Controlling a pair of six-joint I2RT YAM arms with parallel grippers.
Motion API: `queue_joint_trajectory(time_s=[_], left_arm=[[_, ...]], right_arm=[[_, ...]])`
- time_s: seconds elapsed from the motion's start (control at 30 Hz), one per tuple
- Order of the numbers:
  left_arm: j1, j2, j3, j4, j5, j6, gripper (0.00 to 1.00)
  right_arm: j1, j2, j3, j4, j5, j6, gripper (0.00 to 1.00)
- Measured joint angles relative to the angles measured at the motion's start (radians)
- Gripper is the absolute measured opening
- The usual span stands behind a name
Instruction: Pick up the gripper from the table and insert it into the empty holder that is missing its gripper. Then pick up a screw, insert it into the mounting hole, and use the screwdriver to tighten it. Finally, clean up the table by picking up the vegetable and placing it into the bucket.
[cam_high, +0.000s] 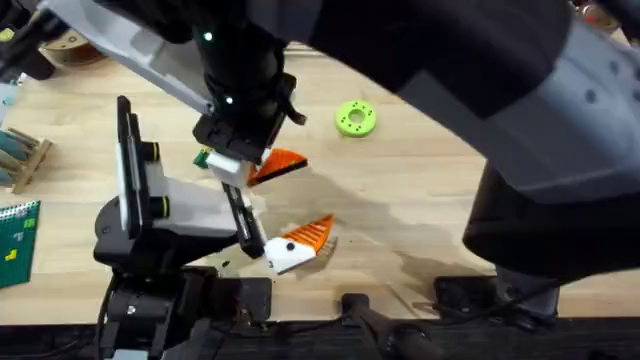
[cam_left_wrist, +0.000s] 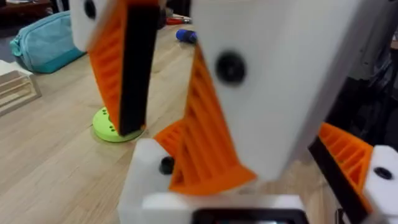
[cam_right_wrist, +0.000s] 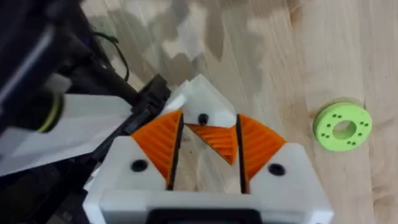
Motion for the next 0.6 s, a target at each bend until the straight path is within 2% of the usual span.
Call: queue_joint_trajectory(time_s=[0.03,0.2,0.23,0.37,0.6], left_arm=[[0.0,0.0,0.0,0.0,0.0,0.001,0.985],[0.0,0.0,0.0,0.0,0.0,0.007,0.985],[0.0,0.0,0.0,0.0,0.0,0.007,0.986],[0.0,0.0,0.0,0.0,0.0,0.007,0.986],[0.0,0.0,0.0,0.0,0.0,0.007,0.986]], right_arm=[[0.0,-0.007,0.0,0.006,-0.005,0.0,0.49],[-0.026,-0.125,0.0,0.012,-0.027,0.026,0.817],[-0.034,-0.14,0.0,0.007,-0.027,0.029,0.838],[-0.065,-0.183,0.0,-0.002,-0.026,0.034,0.847],[-0.082,-0.188,0.0,-0.002,-0.012,0.043,0.849]])
